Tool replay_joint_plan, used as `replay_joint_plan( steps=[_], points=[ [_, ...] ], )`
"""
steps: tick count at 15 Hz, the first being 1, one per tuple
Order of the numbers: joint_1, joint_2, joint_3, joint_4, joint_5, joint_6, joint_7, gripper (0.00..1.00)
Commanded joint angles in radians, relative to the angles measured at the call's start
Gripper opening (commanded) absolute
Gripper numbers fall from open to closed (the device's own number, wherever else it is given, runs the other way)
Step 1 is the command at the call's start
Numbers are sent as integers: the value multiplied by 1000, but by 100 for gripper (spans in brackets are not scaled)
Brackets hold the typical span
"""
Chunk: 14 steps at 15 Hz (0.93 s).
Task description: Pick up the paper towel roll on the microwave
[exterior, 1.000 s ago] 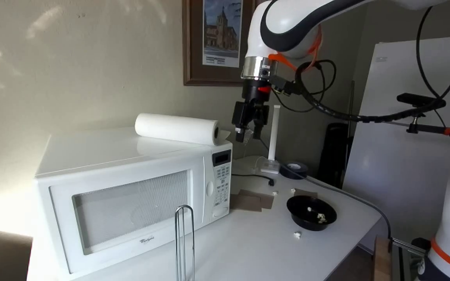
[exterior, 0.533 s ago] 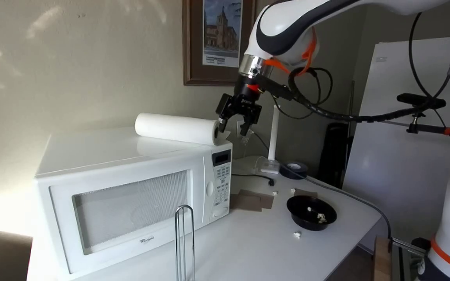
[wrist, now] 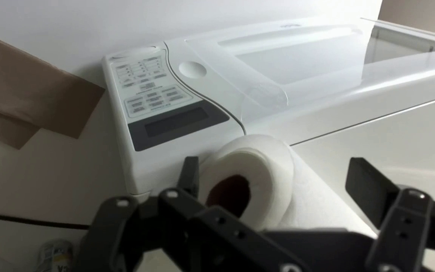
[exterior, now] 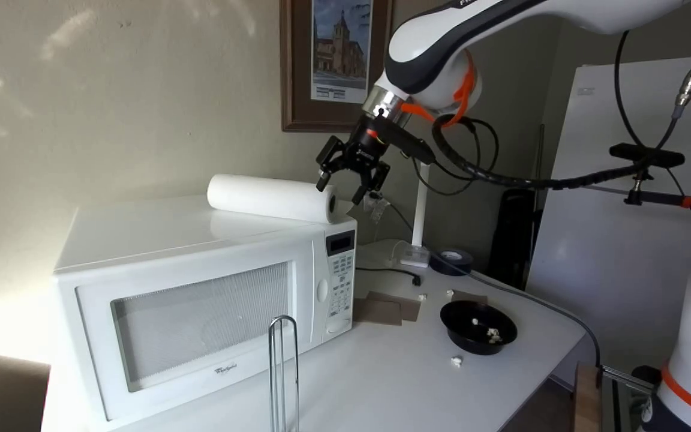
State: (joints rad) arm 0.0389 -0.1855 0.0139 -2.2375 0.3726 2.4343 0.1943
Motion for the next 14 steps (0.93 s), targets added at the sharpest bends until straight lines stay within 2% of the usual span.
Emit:
replay_joint_plan(
  steps=[1,7,14],
  points=[
    [9,25,-9,-9,89,75,-17,100],
    [18,57,-17,-9,254,186,-87,100],
    [17,81,-16,-2,443,223,-193,99]
  ],
)
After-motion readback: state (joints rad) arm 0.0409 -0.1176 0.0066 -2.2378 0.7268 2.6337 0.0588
